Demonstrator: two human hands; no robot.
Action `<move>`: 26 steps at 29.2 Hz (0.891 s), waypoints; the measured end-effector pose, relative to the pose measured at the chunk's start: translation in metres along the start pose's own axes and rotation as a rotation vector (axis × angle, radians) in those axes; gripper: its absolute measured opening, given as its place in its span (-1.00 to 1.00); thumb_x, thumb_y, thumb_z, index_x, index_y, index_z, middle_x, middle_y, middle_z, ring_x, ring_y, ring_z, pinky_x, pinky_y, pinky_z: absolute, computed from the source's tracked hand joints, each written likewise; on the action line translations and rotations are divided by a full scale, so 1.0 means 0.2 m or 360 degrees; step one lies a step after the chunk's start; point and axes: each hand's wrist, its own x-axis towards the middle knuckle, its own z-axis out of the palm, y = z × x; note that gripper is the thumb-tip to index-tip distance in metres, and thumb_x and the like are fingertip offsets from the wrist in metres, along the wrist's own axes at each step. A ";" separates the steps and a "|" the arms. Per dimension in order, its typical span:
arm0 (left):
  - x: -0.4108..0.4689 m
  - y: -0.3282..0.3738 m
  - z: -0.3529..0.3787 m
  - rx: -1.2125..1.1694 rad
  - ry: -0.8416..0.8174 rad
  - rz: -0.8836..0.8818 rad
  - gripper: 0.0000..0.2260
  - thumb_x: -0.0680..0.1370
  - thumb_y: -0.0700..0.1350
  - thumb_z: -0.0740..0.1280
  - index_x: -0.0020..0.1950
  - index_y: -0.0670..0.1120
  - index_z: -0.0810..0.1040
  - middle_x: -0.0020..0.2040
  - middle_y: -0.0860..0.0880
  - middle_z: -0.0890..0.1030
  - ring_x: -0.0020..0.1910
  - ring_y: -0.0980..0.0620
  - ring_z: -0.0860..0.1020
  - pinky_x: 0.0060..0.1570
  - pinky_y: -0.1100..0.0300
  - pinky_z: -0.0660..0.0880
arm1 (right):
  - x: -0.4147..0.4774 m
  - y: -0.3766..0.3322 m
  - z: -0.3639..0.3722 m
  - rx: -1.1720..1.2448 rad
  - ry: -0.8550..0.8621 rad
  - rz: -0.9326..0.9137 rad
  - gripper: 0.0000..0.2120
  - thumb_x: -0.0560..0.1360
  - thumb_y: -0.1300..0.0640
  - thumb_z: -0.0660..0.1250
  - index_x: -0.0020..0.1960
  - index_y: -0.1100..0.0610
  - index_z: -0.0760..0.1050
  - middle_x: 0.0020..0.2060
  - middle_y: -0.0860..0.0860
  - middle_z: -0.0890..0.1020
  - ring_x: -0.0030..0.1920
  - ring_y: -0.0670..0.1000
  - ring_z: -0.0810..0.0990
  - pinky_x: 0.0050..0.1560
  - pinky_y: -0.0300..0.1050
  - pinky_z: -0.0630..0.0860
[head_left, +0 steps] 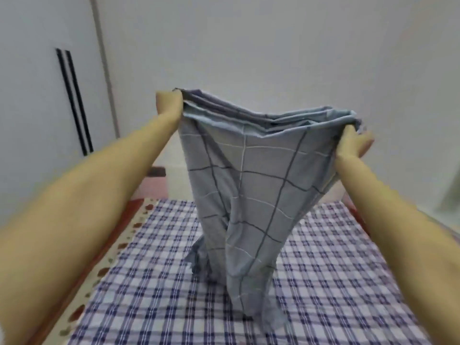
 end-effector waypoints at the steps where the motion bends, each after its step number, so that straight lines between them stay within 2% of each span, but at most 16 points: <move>1: 0.07 0.05 0.01 -0.0044 0.0033 0.0106 -0.90 0.49 -0.22 0.24 -0.07 -0.21 0.52 -0.15 -0.10 0.54 -0.19 0.05 0.46 -0.35 0.22 0.32 | 0.01 -0.06 0.02 -0.0023 -0.0031 -0.0127 -0.92 0.52 0.21 0.26 0.01 0.13 0.44 -0.07 0.04 0.49 -0.07 -0.05 0.43 -0.10 -0.30 0.42; 3: 0.15 0.33 -0.03 -0.0181 0.0084 0.0257 -0.85 0.42 -0.21 0.32 -0.07 -0.25 0.58 -0.23 -0.07 0.55 -0.28 0.03 0.50 -0.39 0.25 0.40 | 0.03 -0.29 0.01 0.0070 -0.0052 -0.0237 -0.92 0.53 0.27 0.22 -0.06 0.11 0.39 -0.06 0.05 0.44 -0.06 -0.05 0.40 -0.05 -0.24 0.39; 5: 0.14 0.49 -0.08 -0.0193 0.0232 0.0435 -0.93 0.43 -0.29 0.26 -0.21 -0.20 0.54 -0.21 -0.15 0.53 -0.25 -0.09 0.49 -0.27 0.19 0.42 | 0.06 -0.42 -0.03 0.0205 0.0046 -0.0378 -0.88 0.53 0.32 0.16 0.03 0.17 0.38 -0.05 0.04 0.43 -0.05 -0.05 0.39 -0.10 -0.36 0.37; 7: 0.12 0.58 -0.11 0.0065 0.0346 0.0762 -0.75 0.45 -0.38 0.17 -0.39 -0.13 0.33 -0.27 -0.20 0.43 -0.27 -0.07 0.37 -0.28 0.15 0.27 | 0.07 -0.46 -0.05 0.0198 0.0088 -0.0522 -0.79 0.57 0.30 0.13 0.19 0.22 0.37 -0.02 0.02 0.41 -0.04 -0.06 0.36 -0.09 -0.43 0.27; 8: 0.09 0.58 -0.13 0.0208 0.0334 0.0854 -0.72 0.45 -0.40 0.16 -0.41 -0.14 0.28 -0.29 -0.21 0.41 -0.27 -0.07 0.35 -0.29 0.13 0.23 | 0.06 -0.44 -0.05 0.0179 0.0049 -0.0554 -0.83 0.59 0.26 0.14 0.16 0.14 0.37 -0.05 -0.01 0.40 -0.05 -0.06 0.34 -0.07 -0.39 0.24; 9: 0.07 0.58 -0.14 0.0343 0.0354 0.0946 -0.73 0.46 -0.40 0.16 -0.41 -0.16 0.28 -0.30 -0.22 0.40 -0.28 -0.08 0.35 -0.29 0.09 0.22 | 0.04 -0.46 -0.08 0.0156 0.0038 -0.0597 -0.89 0.59 0.23 0.15 0.03 0.03 0.34 -0.11 -0.05 0.40 -0.06 -0.05 0.33 -0.09 -0.36 0.23; 11: 0.08 0.53 -0.16 0.0397 0.0390 0.0891 -0.79 0.47 -0.39 0.17 -0.35 -0.21 0.37 -0.29 -0.27 0.42 -0.27 -0.11 0.38 -0.24 0.00 0.30 | 0.05 -0.46 -0.12 0.0141 0.0051 -0.0650 -0.75 0.57 0.25 0.17 -0.17 -0.03 0.23 -0.25 -0.10 0.39 -0.11 -0.04 0.33 -0.18 -0.30 0.23; 12: 0.10 0.51 -0.18 0.0418 0.0403 0.0880 -0.83 0.48 -0.37 0.18 -0.31 -0.24 0.44 -0.27 -0.30 0.45 -0.26 -0.14 0.41 -0.22 -0.01 0.34 | 0.06 -0.48 -0.12 0.0108 0.0026 -0.0697 -0.78 0.56 0.27 0.18 -0.16 -0.01 0.27 -0.23 -0.08 0.42 -0.12 -0.04 0.36 -0.20 -0.27 0.24; 14: 0.06 0.40 -0.16 0.0532 0.0326 0.0841 -0.86 0.50 -0.35 0.20 -0.18 -0.30 0.55 -0.16 -0.36 0.54 -0.17 -0.26 0.50 -0.17 -0.02 0.39 | 0.05 -0.43 -0.20 -0.0087 -0.0006 -0.0679 -0.93 0.55 0.27 0.21 0.01 0.16 0.42 -0.12 0.02 0.48 -0.09 -0.02 0.41 -0.19 -0.24 0.25; 16: 0.01 0.29 -0.11 0.0660 0.0238 0.0805 -0.83 0.50 -0.34 0.21 0.00 -0.28 0.56 0.00 -0.35 0.57 -0.02 -0.32 0.52 -0.06 -0.04 0.43 | 0.03 -0.31 -0.25 -0.0161 0.0012 -0.0591 -0.84 0.53 0.25 0.21 0.10 0.22 0.43 -0.08 0.05 0.50 -0.08 -0.01 0.43 -0.15 -0.21 0.28; 18: -0.03 0.15 -0.09 0.0627 0.0132 0.0695 -0.77 0.48 -0.35 0.22 0.10 -0.23 0.54 0.07 -0.31 0.57 0.06 -0.30 0.52 -0.01 -0.02 0.44 | -0.01 -0.18 -0.28 -0.0207 0.0048 -0.0476 -0.83 0.53 0.24 0.19 0.11 0.20 0.42 -0.06 0.05 0.50 -0.08 0.00 0.43 -0.13 -0.19 0.28; 19: -0.03 0.10 -0.08 0.0643 0.0104 0.0671 -0.78 0.48 -0.35 0.21 0.06 -0.24 0.56 0.04 -0.32 0.58 0.04 -0.30 0.53 -0.04 -0.02 0.45 | -0.02 -0.14 -0.29 -0.0181 0.0022 -0.0462 -0.83 0.53 0.25 0.18 0.11 0.20 0.42 -0.06 0.06 0.50 -0.07 0.00 0.43 -0.14 -0.21 0.27; 21: -0.05 0.02 -0.09 0.0609 0.0080 0.0693 -0.85 0.47 -0.35 0.19 -0.13 -0.29 0.56 -0.11 -0.35 0.57 -0.08 -0.31 0.54 -0.22 0.01 0.40 | -0.04 -0.11 -0.34 -0.0168 -0.0038 -0.0551 -0.88 0.54 0.31 0.17 0.04 0.16 0.40 -0.12 0.05 0.48 -0.08 -0.01 0.41 -0.18 -0.26 0.26; 23: -0.08 0.01 -0.11 0.0586 0.0164 0.0759 -0.87 0.45 -0.32 0.18 -0.24 -0.22 0.50 -0.19 -0.30 0.54 -0.14 -0.29 0.53 -0.29 0.07 0.33 | -0.06 -0.15 -0.36 -0.0133 -0.0064 -0.0676 -0.83 0.54 0.34 0.16 -0.06 0.08 0.30 -0.22 -0.01 0.44 -0.11 -0.02 0.39 -0.21 -0.25 0.26; 26: -0.13 -0.14 -0.11 0.0587 0.0098 0.0721 -0.86 0.47 -0.29 0.16 -0.19 -0.22 0.51 0.00 -0.26 0.50 0.02 -0.25 0.48 -0.16 0.00 0.43 | -0.13 -0.09 -0.46 -0.0199 -0.0059 -0.0589 -0.86 0.53 0.31 0.16 0.00 0.12 0.26 -0.21 -0.01 0.44 -0.11 -0.03 0.39 -0.26 -0.25 0.30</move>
